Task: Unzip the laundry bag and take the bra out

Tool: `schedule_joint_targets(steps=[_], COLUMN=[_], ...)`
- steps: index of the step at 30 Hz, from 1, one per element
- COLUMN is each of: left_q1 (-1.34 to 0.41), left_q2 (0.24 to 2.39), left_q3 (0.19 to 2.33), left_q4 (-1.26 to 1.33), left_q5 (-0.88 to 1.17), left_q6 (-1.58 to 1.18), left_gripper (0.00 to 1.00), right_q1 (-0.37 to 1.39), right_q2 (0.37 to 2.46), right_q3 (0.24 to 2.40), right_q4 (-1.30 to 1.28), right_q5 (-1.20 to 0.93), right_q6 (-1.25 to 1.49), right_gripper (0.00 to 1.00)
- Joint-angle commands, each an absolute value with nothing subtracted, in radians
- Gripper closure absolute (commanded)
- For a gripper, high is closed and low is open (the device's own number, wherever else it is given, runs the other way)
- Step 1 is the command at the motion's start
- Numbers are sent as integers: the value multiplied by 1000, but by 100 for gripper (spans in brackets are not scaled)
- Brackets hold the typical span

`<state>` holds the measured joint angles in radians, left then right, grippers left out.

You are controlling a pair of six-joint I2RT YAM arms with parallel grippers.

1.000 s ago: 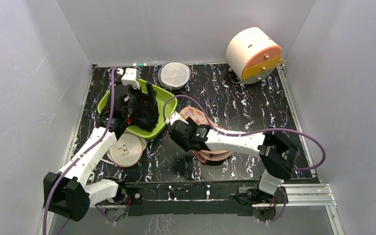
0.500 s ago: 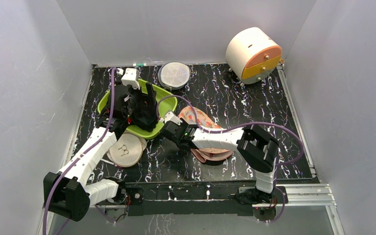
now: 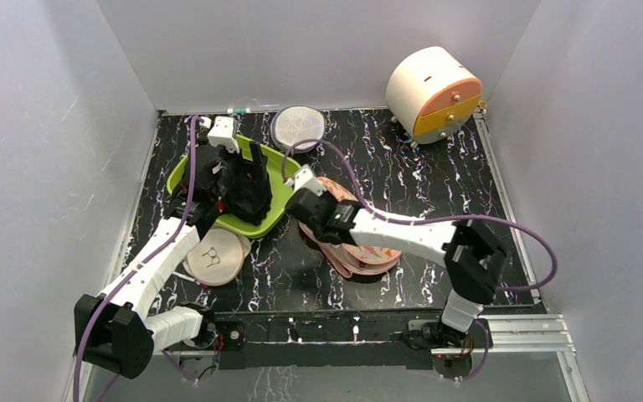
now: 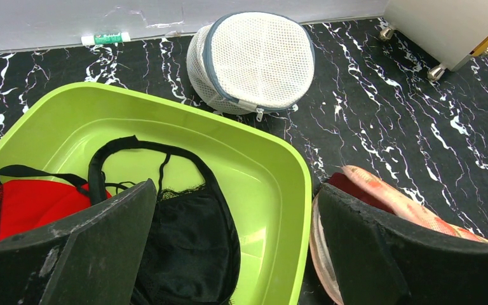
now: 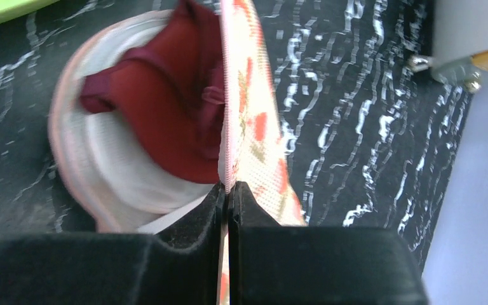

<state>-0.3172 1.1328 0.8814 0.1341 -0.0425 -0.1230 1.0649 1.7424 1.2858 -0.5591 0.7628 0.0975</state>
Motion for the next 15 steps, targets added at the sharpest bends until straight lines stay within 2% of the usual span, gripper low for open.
schedule_joint_targets(steps=[1, 8, 13, 15], left_q1=[-314, -315, -315, -315], left_q2=[1102, 1106, 1109, 1111], left_q3=[874, 873, 873, 874], left_q4=[162, 161, 163, 161], left_q5=[-31, -26, -16, -9], left_q6=[-118, -120, -125, -127], left_gripper=[2, 2, 2, 2], right_q1=[941, 809, 715, 662], right_q2=[1632, 1634, 1662, 1680], right_q3=[1264, 1319, 1321, 1299], right_q4=[-528, -504, -475, -427], right_q5=[775, 739, 754, 789], right_q6=[95, 16, 33, 47], right_gripper=[100, 100, 94, 88])
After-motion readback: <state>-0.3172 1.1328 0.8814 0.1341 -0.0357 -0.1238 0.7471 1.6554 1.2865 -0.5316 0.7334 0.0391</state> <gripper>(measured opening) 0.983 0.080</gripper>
